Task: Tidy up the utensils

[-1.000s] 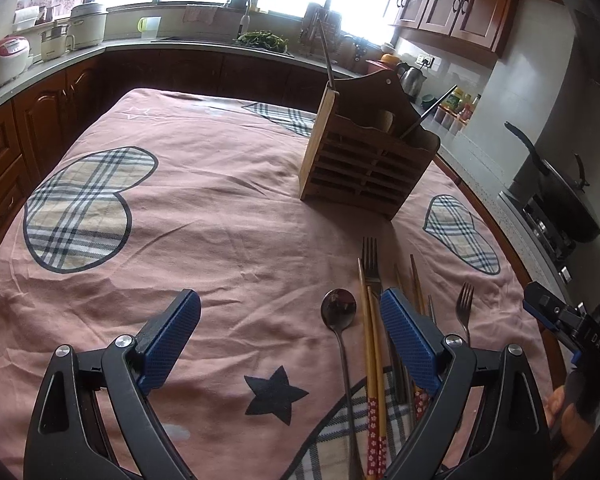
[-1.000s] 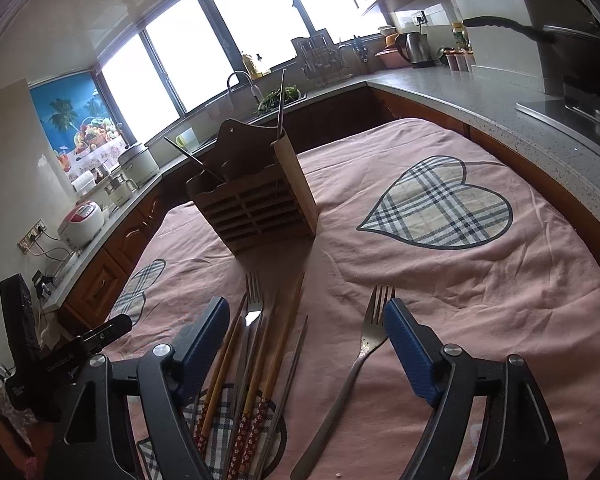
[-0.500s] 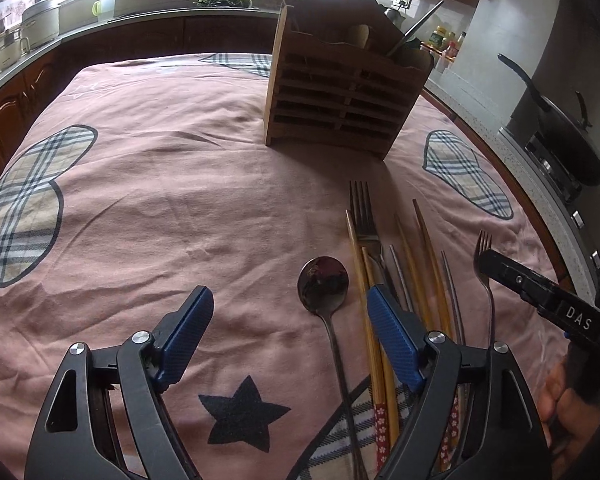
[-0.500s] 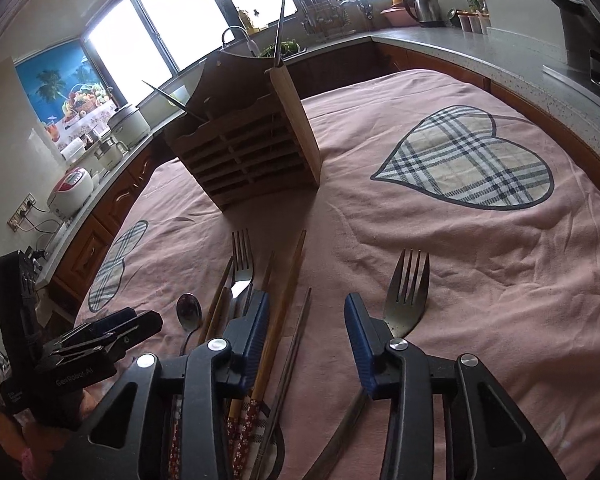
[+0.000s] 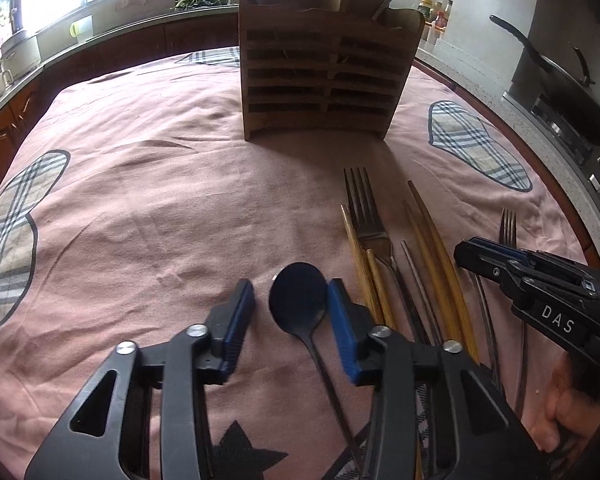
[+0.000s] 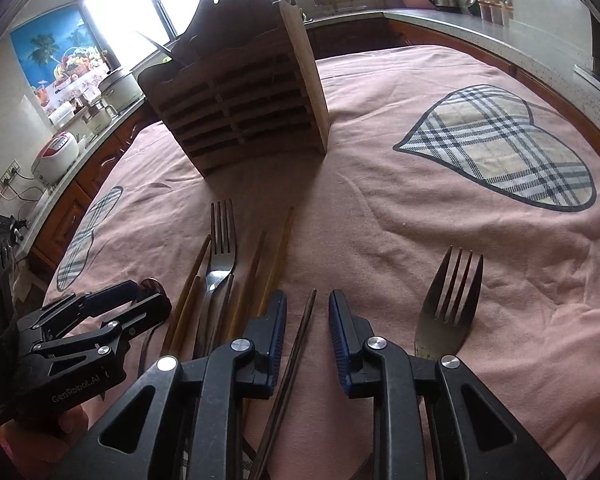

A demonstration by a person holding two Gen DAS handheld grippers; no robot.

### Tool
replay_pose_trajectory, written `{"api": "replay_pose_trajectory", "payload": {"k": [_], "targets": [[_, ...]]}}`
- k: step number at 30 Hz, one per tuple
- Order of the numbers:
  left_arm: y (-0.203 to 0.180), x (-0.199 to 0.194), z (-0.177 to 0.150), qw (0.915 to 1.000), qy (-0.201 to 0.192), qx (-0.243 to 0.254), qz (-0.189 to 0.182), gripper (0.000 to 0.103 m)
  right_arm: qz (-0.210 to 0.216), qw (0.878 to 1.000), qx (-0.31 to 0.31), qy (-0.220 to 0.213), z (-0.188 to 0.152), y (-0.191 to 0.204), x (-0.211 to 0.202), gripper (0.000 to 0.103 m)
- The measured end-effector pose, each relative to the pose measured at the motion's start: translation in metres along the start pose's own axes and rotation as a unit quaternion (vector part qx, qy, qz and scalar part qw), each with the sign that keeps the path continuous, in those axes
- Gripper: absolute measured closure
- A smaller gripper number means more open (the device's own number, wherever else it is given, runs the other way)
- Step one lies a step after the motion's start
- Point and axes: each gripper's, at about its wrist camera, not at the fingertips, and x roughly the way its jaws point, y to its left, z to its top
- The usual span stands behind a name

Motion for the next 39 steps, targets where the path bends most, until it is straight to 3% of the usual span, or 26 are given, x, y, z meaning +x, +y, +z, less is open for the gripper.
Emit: {"api": "replay_pose_trajectory", "payload": {"k": [2, 4, 7, 14, 23, 39], "targets": [[0.0, 0.001, 0.002, 1.0, -0.001, 0.003, -0.002, 0.079, -0.003, 1.0, -0.004, 0.002, 0.0, 0.0, 0.0, 0.091], [0.001, -0.002, 0.003, 0.9999, -0.007, 0.001, -0.008, 0.094, -0.001, 1.0, -0.002, 0.003, 0.001, 0.0, 0.0, 0.095], [0.004, -0.007, 0.005, 0.9996, -0.01, -0.005, -0.026, 0.1, 0.01, 1.0, 0.007, 0.003, 0.002, -0.004, -0.003, 0.096], [0.014, -0.032, 0.006, 0.9982, -0.031, -0.024, -0.045, 0.1, 0.041, 0.999, 0.02, -0.015, 0.006, -0.001, -0.021, 0.098], [0.025, -0.085, 0.006, 0.9939, -0.086, -0.044, -0.053, 0.1, 0.07, 0.995, 0.031, -0.057, 0.016, 0.001, -0.059, 0.099], [0.038, -0.139, 0.02, 0.9836, -0.158, -0.068, -0.054, 0.1, 0.092, 0.988, 0.032, -0.123, 0.033, 0.006, -0.109, 0.099]]}}
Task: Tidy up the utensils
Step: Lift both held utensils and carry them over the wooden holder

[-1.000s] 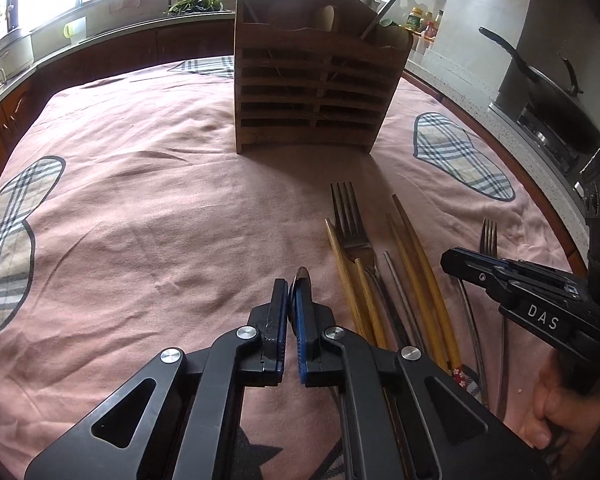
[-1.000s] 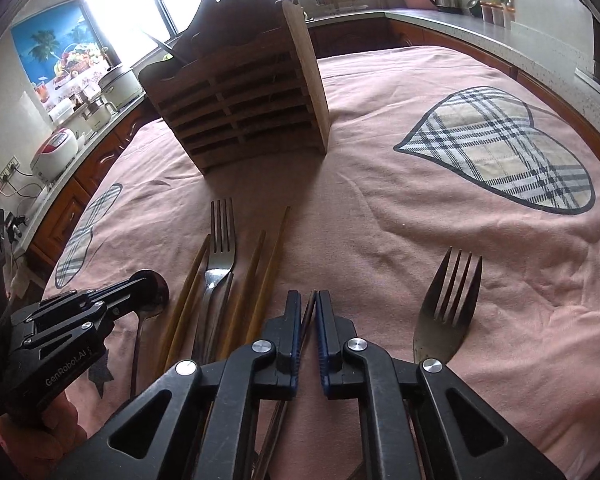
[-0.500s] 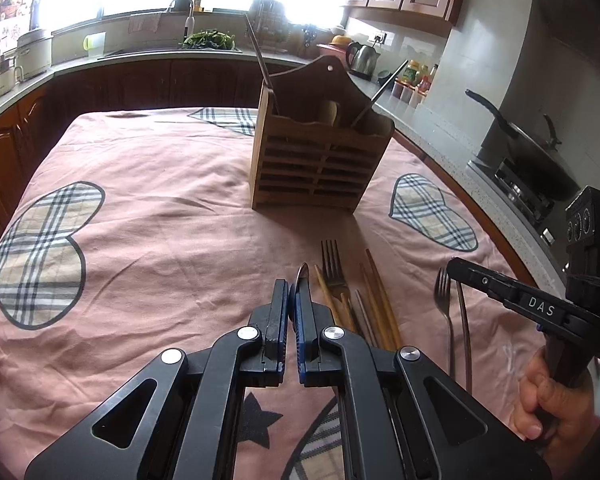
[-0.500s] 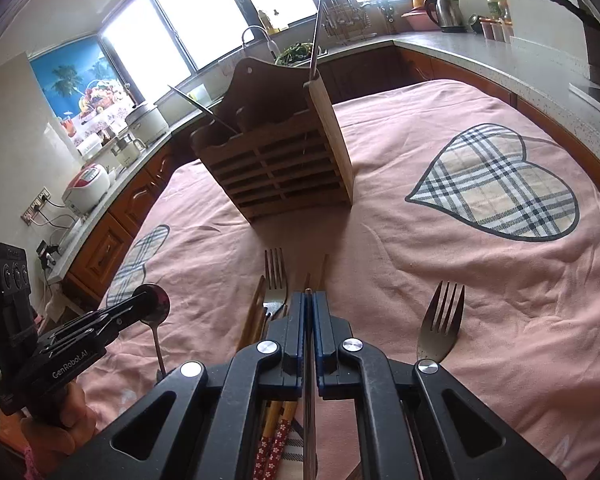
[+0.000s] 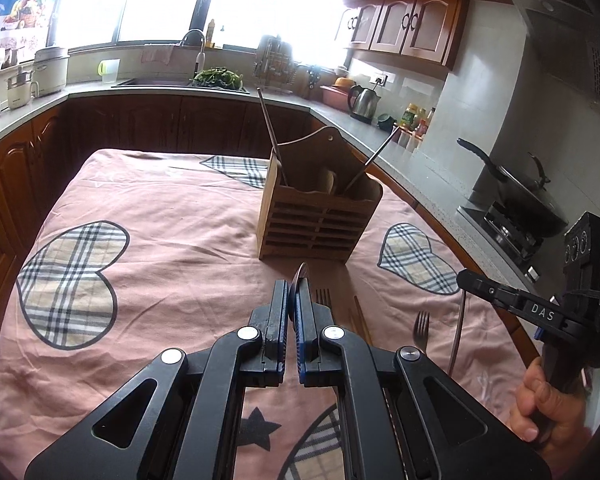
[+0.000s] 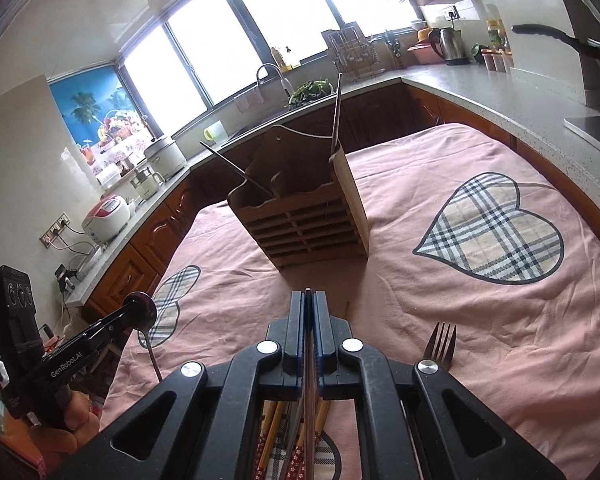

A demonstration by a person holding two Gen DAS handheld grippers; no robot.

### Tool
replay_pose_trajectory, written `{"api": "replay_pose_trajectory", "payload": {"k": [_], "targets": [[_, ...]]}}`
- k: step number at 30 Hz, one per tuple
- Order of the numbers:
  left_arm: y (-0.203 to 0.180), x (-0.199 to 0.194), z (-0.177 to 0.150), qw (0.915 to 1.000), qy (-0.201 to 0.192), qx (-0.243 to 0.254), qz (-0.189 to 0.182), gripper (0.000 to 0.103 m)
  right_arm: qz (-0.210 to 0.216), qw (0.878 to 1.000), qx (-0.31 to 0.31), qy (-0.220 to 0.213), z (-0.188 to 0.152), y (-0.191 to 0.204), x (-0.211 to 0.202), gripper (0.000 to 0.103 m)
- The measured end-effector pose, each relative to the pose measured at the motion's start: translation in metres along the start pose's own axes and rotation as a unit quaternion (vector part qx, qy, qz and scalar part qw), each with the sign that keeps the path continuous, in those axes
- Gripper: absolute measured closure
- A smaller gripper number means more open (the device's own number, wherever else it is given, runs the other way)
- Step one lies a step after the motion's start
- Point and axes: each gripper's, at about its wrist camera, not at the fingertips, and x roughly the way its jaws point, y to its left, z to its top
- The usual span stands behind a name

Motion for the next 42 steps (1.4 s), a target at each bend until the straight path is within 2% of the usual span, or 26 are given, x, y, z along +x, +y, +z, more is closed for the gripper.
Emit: {"api": "replay_pose_trajectory", "payload": {"k": [13, 26, 33, 42], "targets": [[0.007, -0.015, 0.021, 0.999, -0.042, -0.015, 0.01, 0.1, 0.007, 0.999, -0.009, -0.038, 0.022, 0.009, -0.017, 0.099], [0.019, -0.018, 0.057, 0.9936, -0.099, -0.044, 0.032, 0.1, 0.009, 0.995, -0.019, -0.099, 0.065, 0.016, -0.028, 0.099], [0.019, -0.008, 0.092, 0.9871, -0.143, -0.052, 0.051, 0.1, 0.004, 0.989, -0.029, -0.146, 0.1, 0.021, -0.033, 0.099], [0.015, 0.016, 0.141, 0.9724, -0.21, -0.051, 0.088, 0.1, 0.001, 0.977, -0.029, -0.213, 0.15, 0.022, -0.028, 0.099]]}}
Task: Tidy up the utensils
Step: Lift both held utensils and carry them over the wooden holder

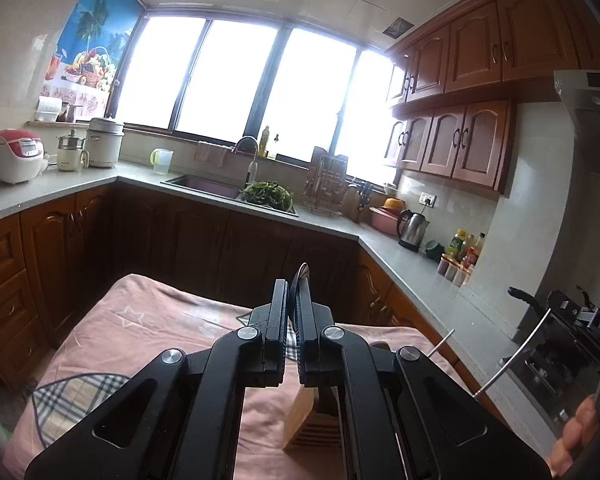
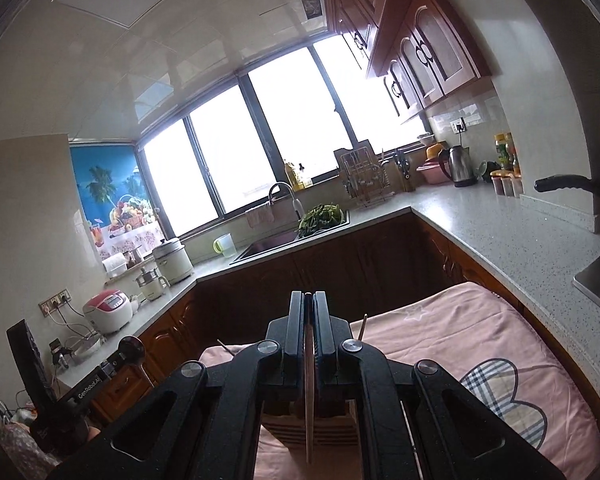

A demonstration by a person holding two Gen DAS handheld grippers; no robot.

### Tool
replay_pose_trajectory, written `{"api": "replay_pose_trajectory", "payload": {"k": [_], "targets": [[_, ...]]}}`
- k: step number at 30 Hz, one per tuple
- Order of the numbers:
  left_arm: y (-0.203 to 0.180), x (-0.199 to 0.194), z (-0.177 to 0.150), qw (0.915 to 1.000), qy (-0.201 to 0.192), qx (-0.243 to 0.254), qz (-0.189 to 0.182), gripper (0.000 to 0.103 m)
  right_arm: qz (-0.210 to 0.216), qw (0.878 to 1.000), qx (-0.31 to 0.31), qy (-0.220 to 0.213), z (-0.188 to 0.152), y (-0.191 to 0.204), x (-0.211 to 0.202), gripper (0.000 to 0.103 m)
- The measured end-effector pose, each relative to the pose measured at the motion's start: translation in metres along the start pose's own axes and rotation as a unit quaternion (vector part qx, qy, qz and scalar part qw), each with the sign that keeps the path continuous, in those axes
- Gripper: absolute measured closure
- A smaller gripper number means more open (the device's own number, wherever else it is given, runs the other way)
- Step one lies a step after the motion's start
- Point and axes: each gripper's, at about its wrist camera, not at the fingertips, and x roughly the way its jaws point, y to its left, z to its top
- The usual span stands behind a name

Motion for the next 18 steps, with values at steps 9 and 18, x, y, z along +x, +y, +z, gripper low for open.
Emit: {"api": "replay_pose_trajectory", "payload": {"k": [9, 18], "targets": [[-0.012, 0.044, 0.007, 0.9985, -0.027, 0.017, 0.044, 0.1, -0.006, 1.0, -0.005, -0.029, 0.017, -0.005, 0.025, 0.099], [-0.02, 0.089, -0.021, 0.996, -0.027, 0.031, 0.08, 0.1, -0.02, 0.999, -0.017, -0.02, 0.001, -0.017, 0.066, 0.099]]}}
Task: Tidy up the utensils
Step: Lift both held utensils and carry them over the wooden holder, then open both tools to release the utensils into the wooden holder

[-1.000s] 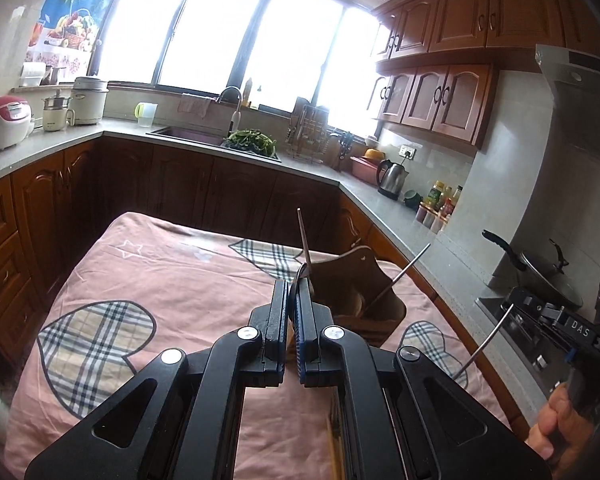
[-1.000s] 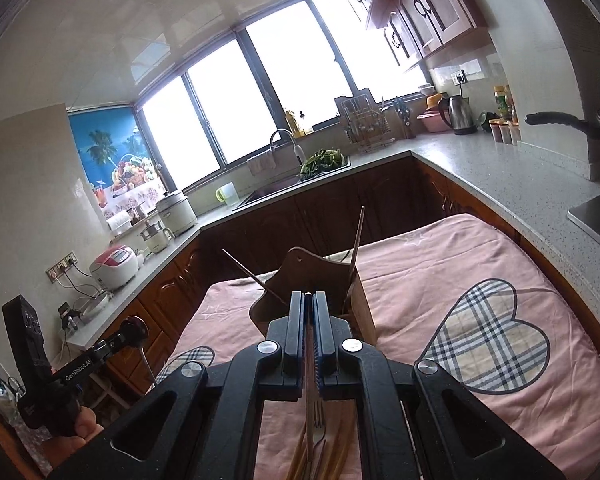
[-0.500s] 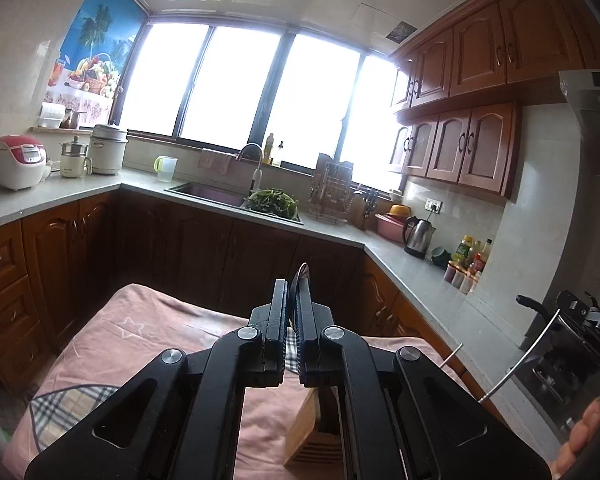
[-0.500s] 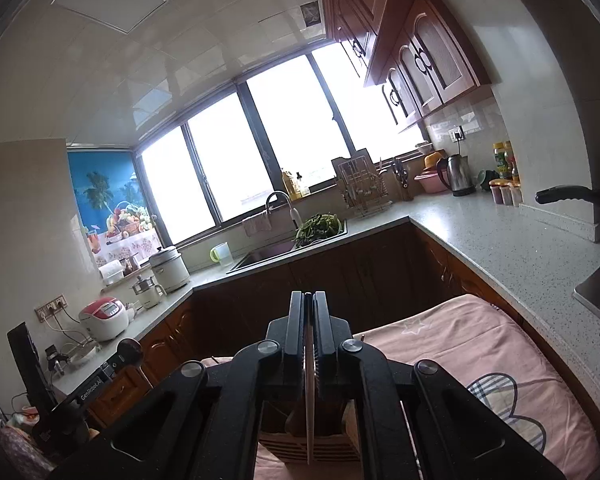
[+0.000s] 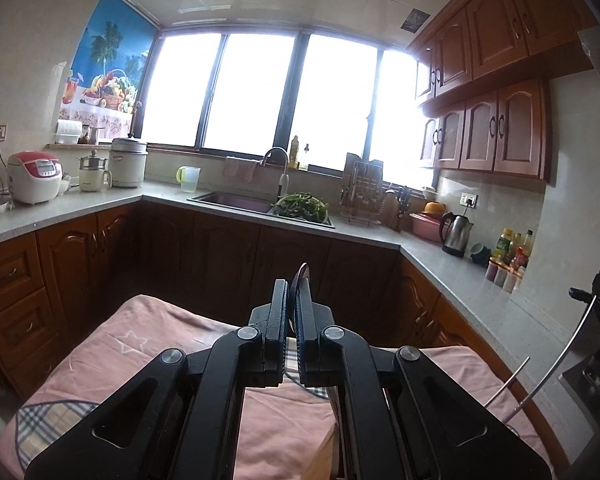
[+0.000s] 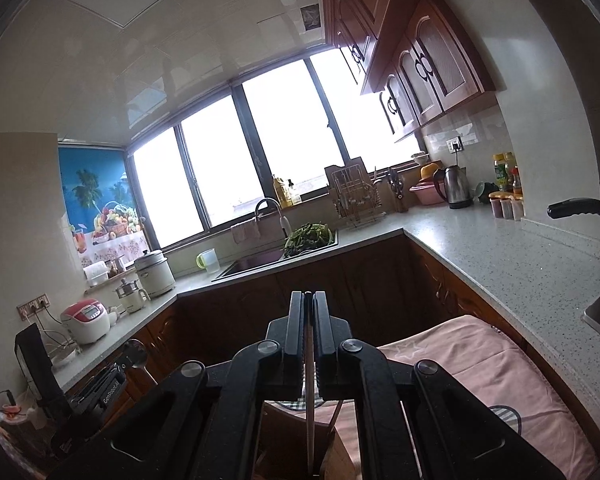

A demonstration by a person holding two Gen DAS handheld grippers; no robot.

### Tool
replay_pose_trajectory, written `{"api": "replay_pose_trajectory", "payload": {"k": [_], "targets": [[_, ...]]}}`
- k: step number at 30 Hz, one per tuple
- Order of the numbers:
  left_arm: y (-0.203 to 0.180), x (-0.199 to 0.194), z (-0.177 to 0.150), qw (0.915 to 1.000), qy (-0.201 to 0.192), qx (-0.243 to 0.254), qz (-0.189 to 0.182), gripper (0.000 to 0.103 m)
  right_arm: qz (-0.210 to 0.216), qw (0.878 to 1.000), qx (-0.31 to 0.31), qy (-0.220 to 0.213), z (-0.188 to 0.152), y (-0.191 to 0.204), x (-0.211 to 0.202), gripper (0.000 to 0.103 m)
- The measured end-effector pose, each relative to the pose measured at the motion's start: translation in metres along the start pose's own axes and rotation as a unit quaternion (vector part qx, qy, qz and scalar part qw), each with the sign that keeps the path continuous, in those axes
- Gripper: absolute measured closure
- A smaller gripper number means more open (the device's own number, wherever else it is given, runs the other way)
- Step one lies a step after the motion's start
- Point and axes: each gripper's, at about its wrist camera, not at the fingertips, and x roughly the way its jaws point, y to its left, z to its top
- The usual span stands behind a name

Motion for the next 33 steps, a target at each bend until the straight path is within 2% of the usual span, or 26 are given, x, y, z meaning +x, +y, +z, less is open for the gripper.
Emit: {"api": "replay_pose_trajectory", "payload": {"k": [6, 13, 17, 26, 29, 32, 33], "targets": [[-0.014, 0.009, -0.028, 0.9995, 0.01, 0.031, 0.004, 0.1, -0.002, 0.999, 0.004, 0.032, -0.029, -0.008, 0.025, 0.099], [-0.023, 0.017, -0.055, 0.9979, 0.041, 0.05, -0.003, 0.1, -0.006, 0.997, 0.023, 0.074, -0.061, -0.02, 0.042, 0.099], [-0.025, 0.023, -0.064, 0.996, 0.065, 0.06, -0.011, 0.1, -0.006, 0.996, 0.03, 0.081, -0.065, -0.023, 0.044, 0.099], [-0.032, 0.026, -0.066, 0.9932, 0.088, 0.071, -0.029, 0.1, -0.008, 0.995, 0.036, 0.096, -0.061, -0.027, 0.048, 0.098], [-0.034, 0.027, -0.066, 0.9926, 0.093, 0.073, -0.03, 0.099, -0.011, 0.994, 0.035, 0.098, -0.061, -0.026, 0.048, 0.094], [-0.033, 0.026, -0.063, 0.9919, 0.1, 0.07, -0.036, 0.095, -0.01, 0.994, 0.042, 0.102, -0.06, -0.027, 0.048, 0.093], [-0.033, 0.026, -0.062, 0.9917, 0.101, 0.07, -0.036, 0.087, -0.009, 0.994, 0.044, 0.102, -0.06, -0.028, 0.048, 0.092]]}}
